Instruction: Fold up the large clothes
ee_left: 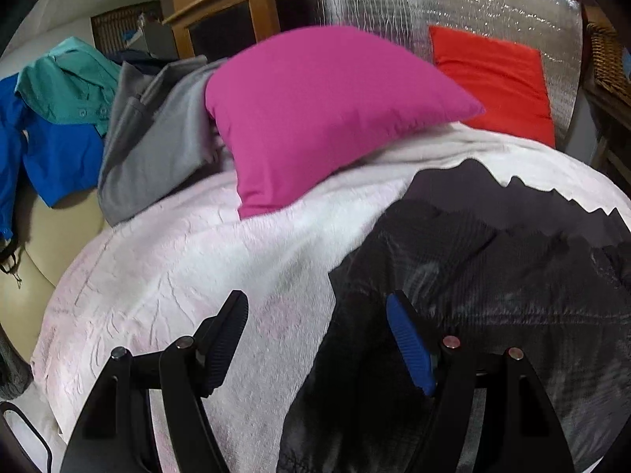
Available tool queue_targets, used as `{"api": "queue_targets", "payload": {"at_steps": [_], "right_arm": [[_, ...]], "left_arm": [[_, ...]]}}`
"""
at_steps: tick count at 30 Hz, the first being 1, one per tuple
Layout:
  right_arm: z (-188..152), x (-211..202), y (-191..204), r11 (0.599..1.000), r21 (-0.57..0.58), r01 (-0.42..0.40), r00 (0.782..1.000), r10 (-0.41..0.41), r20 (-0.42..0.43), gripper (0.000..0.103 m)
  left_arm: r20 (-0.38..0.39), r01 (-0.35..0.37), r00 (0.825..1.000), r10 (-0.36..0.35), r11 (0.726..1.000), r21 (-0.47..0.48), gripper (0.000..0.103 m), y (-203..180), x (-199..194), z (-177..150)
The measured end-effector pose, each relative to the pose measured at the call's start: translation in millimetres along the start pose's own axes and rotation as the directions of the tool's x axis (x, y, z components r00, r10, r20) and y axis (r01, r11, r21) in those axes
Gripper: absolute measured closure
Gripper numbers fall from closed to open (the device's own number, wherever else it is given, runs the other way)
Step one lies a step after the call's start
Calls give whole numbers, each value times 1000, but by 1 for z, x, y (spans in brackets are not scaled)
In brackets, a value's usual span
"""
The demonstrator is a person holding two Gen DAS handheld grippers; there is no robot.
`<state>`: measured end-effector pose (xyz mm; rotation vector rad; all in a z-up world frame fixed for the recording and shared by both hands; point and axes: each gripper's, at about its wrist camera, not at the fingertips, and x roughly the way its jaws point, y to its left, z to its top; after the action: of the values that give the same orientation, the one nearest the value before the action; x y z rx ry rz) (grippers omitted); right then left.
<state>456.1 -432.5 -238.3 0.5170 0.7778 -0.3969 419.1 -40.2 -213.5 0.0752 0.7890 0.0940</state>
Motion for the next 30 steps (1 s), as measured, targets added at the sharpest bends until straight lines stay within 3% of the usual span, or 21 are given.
{"api": "queue_targets", "payload": {"at_steps": [5,8,11,13,15,17,19,23,26,30], "right_arm": [[11,55,27,998,-29,51,996,-52,-66,30],[11,90,35,988,-68,135,980,-144,-136,30],[16,77,43,986,-72,154,983,-160,-93,31],[16,56,53,985,-77,156,988,-157,-12,31],[13,37,71,986,-127,112,993,-107,44,31],[6,24,97,979,-201,16,999,-9,37,34],[-3,19,125,958,-279,-60,998,63,1,51],[-23,23,175,912,-338,-234,970,196,-141,64],[-39,30,201,888,-352,-296,949,232,-211,64],[-55,59,223,889,-338,-308,930,206,-305,65]], "left_arm": [[33,10,999,-10,1000,9,29,-3,-1,5],[53,8,999,-9,1000,18,29,-7,-3,7],[64,9,998,-10,1000,21,30,-7,-5,7],[71,6,997,-7,1000,21,29,-8,-7,7],[74,7,997,-8,1000,16,30,-7,-8,7],[74,12,997,-13,1000,6,29,-6,-9,8],[76,11,997,-11,1000,4,29,-6,-10,8],[77,13,997,-13,1000,3,29,-8,-11,8],[80,14,997,-14,1000,3,29,-8,-11,9],[81,17,997,-17,1000,3,29,-9,-11,9]]}}
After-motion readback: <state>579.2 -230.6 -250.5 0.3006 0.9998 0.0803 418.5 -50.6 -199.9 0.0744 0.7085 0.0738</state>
